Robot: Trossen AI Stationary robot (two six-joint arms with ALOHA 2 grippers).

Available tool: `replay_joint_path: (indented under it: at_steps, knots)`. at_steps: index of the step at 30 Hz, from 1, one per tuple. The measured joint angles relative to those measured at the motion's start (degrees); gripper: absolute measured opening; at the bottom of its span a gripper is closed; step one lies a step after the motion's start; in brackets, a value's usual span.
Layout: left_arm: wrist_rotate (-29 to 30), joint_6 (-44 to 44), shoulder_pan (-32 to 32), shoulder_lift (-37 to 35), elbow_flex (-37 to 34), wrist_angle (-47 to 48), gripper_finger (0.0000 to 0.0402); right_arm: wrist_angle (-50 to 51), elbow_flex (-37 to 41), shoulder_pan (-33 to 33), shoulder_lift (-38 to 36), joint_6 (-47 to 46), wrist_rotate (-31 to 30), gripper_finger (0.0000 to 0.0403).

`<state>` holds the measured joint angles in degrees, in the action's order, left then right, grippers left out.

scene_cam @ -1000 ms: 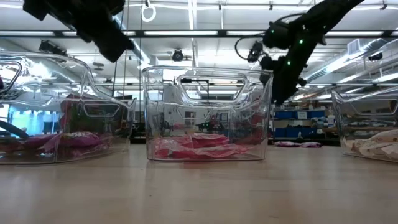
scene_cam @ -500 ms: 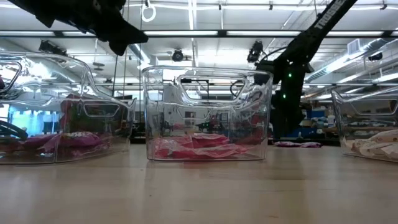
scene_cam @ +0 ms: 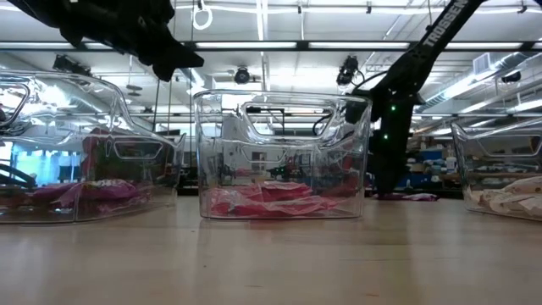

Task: Sort candy
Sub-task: Put the violet candy pack into the left transparent bin

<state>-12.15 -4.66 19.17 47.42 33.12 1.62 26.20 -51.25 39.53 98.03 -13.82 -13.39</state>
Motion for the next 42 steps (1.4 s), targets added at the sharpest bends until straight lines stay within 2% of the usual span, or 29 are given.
replay_joint_path:
  at_steps: [5,12,18,25,29,34,42]
  knots:
    - [-0.1,-1.9,0.5,0.2,0.0,-0.2,0.0003,-0.2,0.0,0.2,-0.4,1.0,0.0,0.0061]
    - [0.7,-0.9,0.7,0.2,0.0,-1.6,0.0003,0.5,0.2,-1.9,-5.6,2.1,1.6,0.0005]
    - [5.1,-0.9,0.7,0.2,0.0,-1.8,0.0003,-0.9,0.2,-5.1,-12.6,2.4,6.1,0.0002]
    - [2.2,0.2,0.7,2.0,0.0,-1.9,0.0007,-9.3,0.2,-13.5,-20.1,3.1,14.8,0.0001]
    - [0.2,-2.1,0.2,5.0,0.0,-5.8,0.0027,-15.5,-0.6,-20.2,-21.3,3.8,17.2,0.0001]
    - [-6.9,-7.1,-1.9,10.1,1.7,-12.4,0.0072,-18.1,-4.0,-27.9,-19.9,5.5,17.1,0.0]
    - [-7.1,-13.4,-5.4,19.0,10.6,-12.7,0.0142,-18.8,-10.2,-35.0,-15.3,9.5,17.1,0.0]
